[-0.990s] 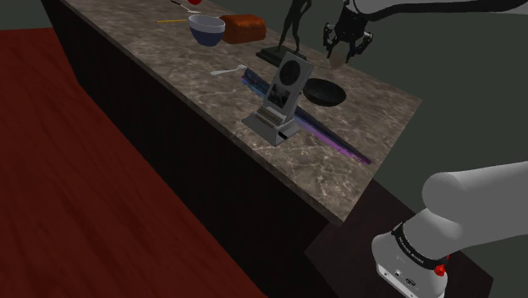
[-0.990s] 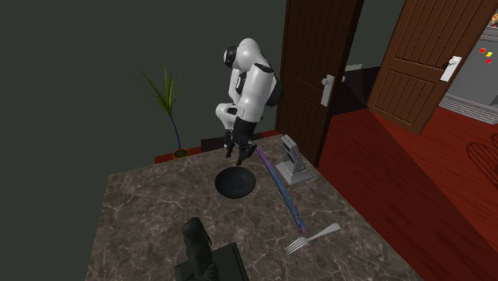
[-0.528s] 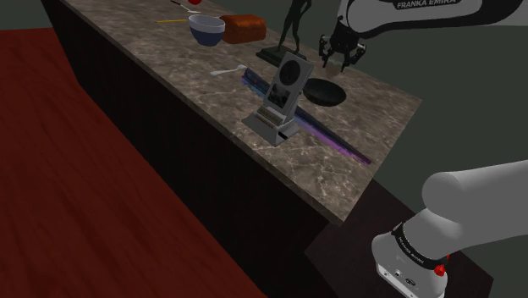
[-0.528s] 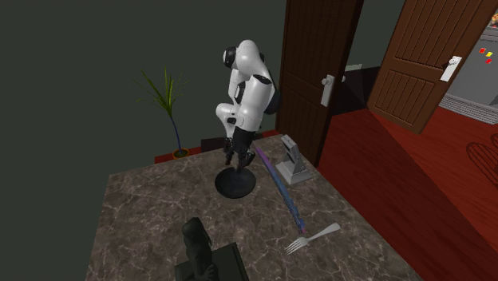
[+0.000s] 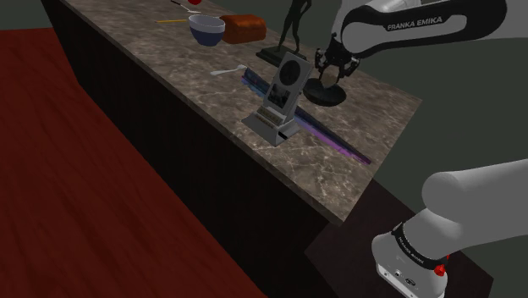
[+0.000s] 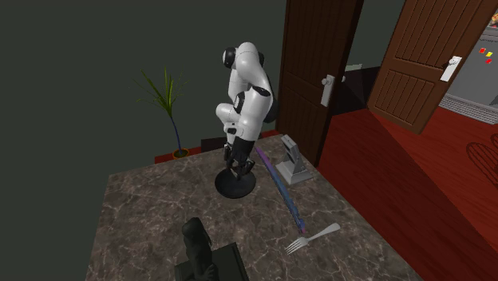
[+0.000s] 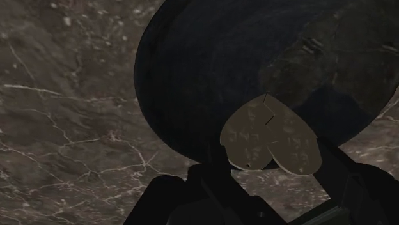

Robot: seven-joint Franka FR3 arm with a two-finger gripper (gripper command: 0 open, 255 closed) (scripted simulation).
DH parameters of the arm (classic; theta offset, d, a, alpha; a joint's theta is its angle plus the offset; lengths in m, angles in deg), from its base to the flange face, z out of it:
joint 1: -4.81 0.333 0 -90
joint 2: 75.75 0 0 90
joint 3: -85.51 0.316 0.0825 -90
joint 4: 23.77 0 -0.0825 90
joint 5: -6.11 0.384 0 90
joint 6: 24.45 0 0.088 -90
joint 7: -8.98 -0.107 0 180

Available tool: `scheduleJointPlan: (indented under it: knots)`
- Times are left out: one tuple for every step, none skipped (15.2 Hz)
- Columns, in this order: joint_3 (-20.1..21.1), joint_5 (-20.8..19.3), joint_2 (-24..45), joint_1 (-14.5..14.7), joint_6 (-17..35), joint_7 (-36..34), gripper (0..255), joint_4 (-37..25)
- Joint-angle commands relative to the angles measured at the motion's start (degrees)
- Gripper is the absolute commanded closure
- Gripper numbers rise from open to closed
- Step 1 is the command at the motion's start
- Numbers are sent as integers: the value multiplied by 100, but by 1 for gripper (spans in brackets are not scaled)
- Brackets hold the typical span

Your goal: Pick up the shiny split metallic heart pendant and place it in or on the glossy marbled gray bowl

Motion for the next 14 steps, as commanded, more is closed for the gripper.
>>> scheduleJointPlan:
  knots:
    - [26, -24, 20, -5, 79, -48, 255, 65]
    - [27, -25, 21, -5, 79, -49, 255, 64]
    - [27, -25, 21, -6, 79, -49, 255, 64]
    - [27, -25, 21, -6, 79, -49, 255, 64]
    - [27, -25, 21, -6, 79, -49, 255, 64]
    - [27, -25, 21, -6, 79, -49, 255, 64]
    - [27, -25, 21, -6, 79, -49, 255, 64]
    - [27, -25, 21, -6, 78, -48, 255, 63]
    - [27, -25, 21, -6, 78, -48, 0, 63]
    - [27, -25, 21, -6, 78, -48, 0, 63]
    - [27, -25, 21, -6, 78, -48, 0, 63]
    - [27, -25, 21, -6, 78, -48, 0, 63]
    - [27, -25, 21, -6, 78, -48, 0, 63]
    - [27, -25, 21, -6, 78, -48, 0, 63]
